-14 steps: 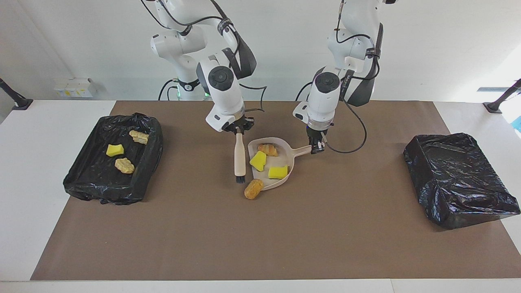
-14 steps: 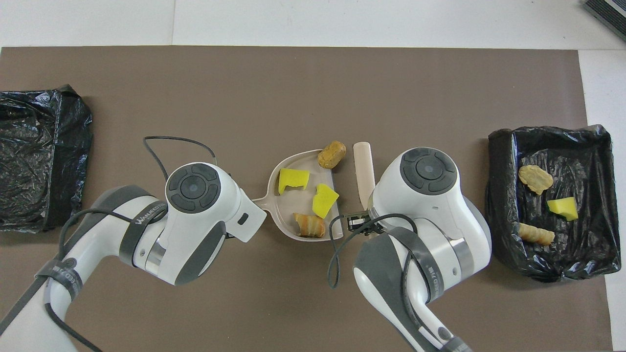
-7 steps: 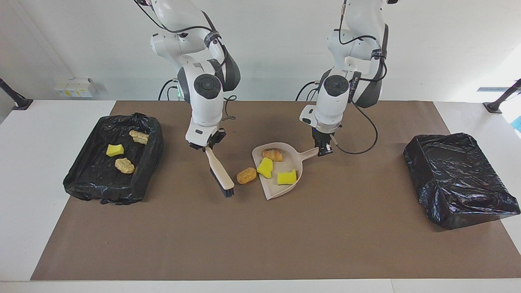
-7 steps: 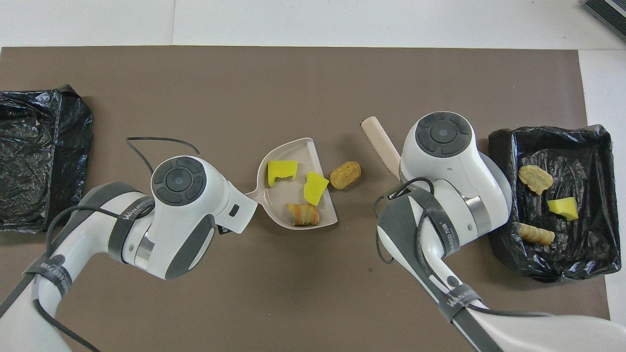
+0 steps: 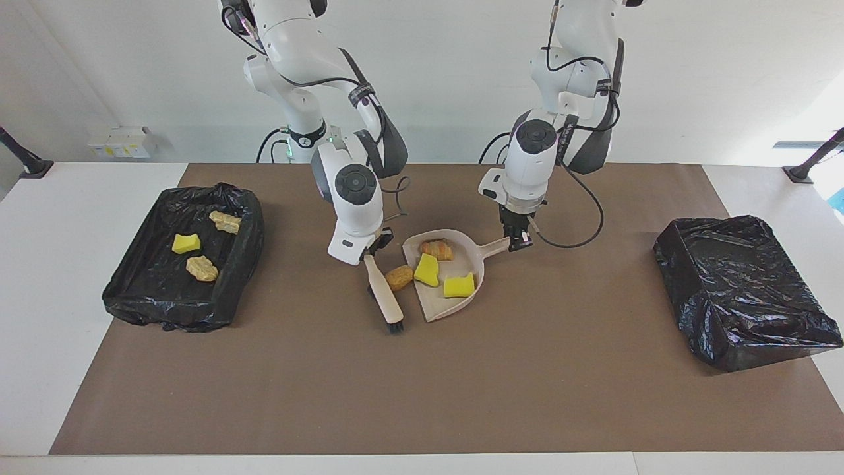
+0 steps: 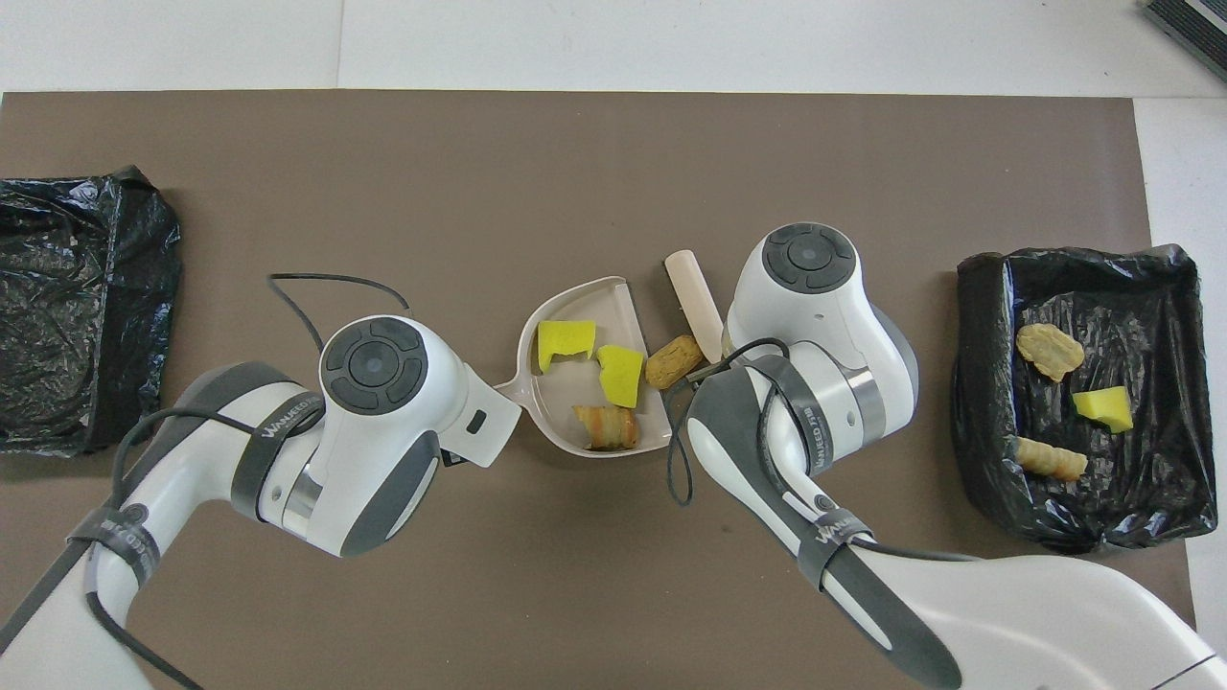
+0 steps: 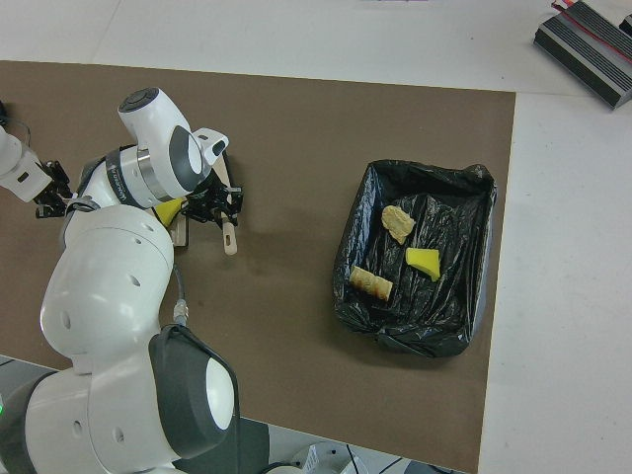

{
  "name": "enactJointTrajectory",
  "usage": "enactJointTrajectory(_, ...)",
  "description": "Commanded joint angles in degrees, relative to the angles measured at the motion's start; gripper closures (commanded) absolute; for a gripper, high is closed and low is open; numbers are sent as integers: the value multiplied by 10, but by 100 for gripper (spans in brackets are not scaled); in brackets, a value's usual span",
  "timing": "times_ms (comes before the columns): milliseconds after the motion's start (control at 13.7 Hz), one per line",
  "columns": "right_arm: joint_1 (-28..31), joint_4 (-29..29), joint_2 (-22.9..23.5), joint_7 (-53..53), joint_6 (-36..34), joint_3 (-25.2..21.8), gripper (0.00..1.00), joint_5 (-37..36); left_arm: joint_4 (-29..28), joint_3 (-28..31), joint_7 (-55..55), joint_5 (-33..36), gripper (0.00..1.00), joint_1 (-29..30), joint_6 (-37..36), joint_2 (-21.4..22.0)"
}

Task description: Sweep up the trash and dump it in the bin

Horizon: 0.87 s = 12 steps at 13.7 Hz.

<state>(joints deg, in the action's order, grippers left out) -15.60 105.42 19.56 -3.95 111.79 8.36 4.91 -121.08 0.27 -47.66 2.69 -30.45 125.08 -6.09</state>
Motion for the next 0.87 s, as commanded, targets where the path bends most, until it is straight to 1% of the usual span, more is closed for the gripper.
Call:
enactJointTrajectory(0,-21,9,-15,-32,11,3,100,83,-10,3,6,4,100,-14,10,1)
enactJointTrajectory(218,-26,5,-17,-57,6,2,100,79,-10,3,-23,3,100,-10,27,-1)
enactJointTrajectory(364,-26,5,-31,-57,-3,-3,100,75,-9,3,-45,0,100,-3,35,-2)
enactJointTrajectory(509,-20,1,-44,-58,-29,-4,100,54,-7,3,-68,-28,100,2,38,-7)
enactJointTrajectory(655,-18,-6,-54,-59,-63,-4,100,39,-5,3,-119,-64,100,14,55,-12)
enactJointTrajectory(800,-21,-15,-64,-90,-97,-4,100,8,-5,3,-174,-97,100,35,59,-15)
